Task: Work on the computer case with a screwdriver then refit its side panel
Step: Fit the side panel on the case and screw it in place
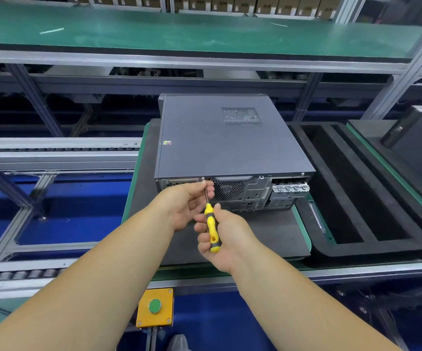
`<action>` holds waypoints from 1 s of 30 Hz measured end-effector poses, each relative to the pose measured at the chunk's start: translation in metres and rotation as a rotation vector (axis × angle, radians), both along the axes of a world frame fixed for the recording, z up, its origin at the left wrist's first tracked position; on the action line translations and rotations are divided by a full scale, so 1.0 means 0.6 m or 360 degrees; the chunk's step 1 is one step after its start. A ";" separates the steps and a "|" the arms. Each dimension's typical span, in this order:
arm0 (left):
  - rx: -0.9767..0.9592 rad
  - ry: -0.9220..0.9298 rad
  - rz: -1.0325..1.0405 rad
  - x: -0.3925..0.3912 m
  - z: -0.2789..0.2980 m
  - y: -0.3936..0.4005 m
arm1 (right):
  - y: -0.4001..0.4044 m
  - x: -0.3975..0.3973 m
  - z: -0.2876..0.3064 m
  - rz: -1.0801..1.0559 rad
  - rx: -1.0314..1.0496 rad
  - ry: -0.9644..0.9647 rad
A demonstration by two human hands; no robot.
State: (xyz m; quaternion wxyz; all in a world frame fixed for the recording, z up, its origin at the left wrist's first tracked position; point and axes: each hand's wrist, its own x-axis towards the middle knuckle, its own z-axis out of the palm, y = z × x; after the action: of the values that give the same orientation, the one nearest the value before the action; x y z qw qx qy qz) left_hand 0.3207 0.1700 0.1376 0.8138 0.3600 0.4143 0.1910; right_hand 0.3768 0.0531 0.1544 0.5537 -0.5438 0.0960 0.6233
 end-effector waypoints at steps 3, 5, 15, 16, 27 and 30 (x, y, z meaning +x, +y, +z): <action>0.0039 0.0045 0.0046 0.004 0.000 0.000 | -0.002 -0.003 -0.001 -0.0037 0.0035 -0.0046; 0.0033 0.0086 0.0070 0.007 0.002 -0.002 | -0.004 -0.004 -0.003 0.0005 0.0047 -0.0117; -0.0014 -0.0002 -0.0015 0.002 0.004 0.004 | -0.005 0.002 -0.003 -0.0015 0.0036 0.0003; -0.0001 0.0013 -0.0004 0.002 0.004 0.003 | -0.007 0.000 -0.003 -0.0012 0.0063 -0.0029; -0.0023 -0.0002 -0.0001 -0.003 0.001 0.005 | -0.010 0.007 0.000 0.0051 0.0024 0.0005; 0.0005 0.0017 0.0052 0.001 0.001 0.001 | -0.010 0.005 0.002 0.0023 0.0055 0.0030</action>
State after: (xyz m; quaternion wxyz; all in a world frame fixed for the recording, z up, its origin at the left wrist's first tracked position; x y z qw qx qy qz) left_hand 0.3210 0.1704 0.1380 0.8078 0.3554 0.4242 0.2031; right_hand 0.3795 0.0469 0.1557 0.5576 -0.5289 0.0865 0.6340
